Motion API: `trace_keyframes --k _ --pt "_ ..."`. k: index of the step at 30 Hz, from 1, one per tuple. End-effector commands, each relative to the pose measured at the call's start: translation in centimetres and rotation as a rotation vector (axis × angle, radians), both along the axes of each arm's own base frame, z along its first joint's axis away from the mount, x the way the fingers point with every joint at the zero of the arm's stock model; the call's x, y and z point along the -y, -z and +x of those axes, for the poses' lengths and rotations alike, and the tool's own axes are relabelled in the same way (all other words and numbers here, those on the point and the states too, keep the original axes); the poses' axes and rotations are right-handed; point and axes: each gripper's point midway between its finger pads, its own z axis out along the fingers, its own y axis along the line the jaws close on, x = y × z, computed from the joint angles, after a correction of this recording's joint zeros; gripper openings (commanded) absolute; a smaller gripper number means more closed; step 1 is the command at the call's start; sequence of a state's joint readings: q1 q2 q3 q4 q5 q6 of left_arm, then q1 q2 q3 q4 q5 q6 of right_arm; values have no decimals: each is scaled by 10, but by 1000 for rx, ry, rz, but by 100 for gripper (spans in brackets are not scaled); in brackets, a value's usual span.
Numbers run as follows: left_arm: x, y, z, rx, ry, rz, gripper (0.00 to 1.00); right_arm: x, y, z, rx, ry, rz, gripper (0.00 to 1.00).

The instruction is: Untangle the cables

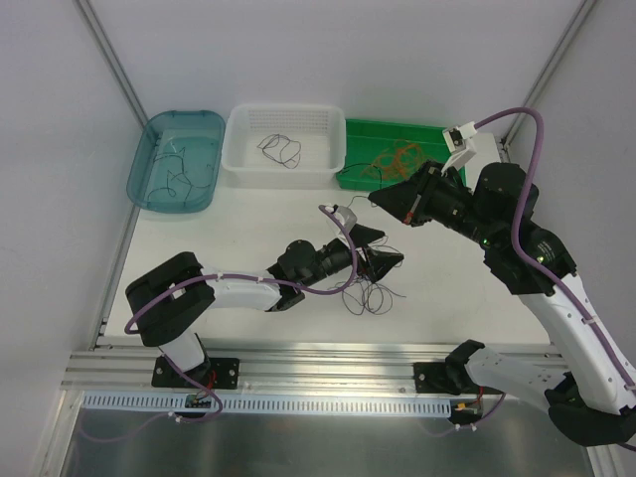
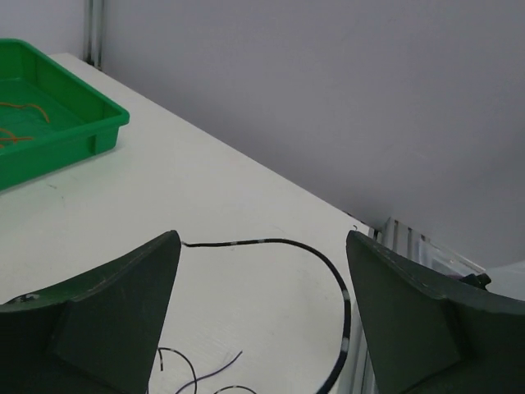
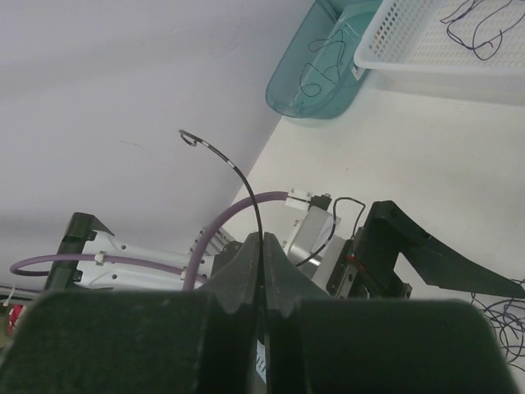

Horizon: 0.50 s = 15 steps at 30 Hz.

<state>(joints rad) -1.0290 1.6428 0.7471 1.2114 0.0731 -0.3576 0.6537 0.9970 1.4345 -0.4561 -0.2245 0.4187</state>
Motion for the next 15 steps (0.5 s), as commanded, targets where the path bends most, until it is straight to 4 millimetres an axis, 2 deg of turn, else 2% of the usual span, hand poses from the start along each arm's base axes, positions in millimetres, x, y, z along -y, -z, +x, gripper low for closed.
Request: trace_keyframes --k 1,2,6,7,8,11,14,15 --pt "-6 -50 -10 42 17 -152 82 4 -11 -4 24 17 44 1" --pt "-6 -51 -9 41 11 -155 78 3 -9 -3 22 17 42 1" --pt "-8 -49 -11 23 13 -152 43 6 -6 -2 23 29 27 1" --pt "-12 -50 -10 17 1 -154 30 6 -4 -1 20 32 20 1" --pt "-15 -46 -10 11 -12 -146 24 6 -2 -1 19 35 12 1" --pt "-29 -48 -3 17 -85 -148 19 5 6 1 0 39 7 1" --pt "-35 -52 1 42 -123 -136 25 0 10 0 -20 15 18 1" --pt "-36 -52 2 47 -127 -133 23 -1 9 0 -20 12 20 1"
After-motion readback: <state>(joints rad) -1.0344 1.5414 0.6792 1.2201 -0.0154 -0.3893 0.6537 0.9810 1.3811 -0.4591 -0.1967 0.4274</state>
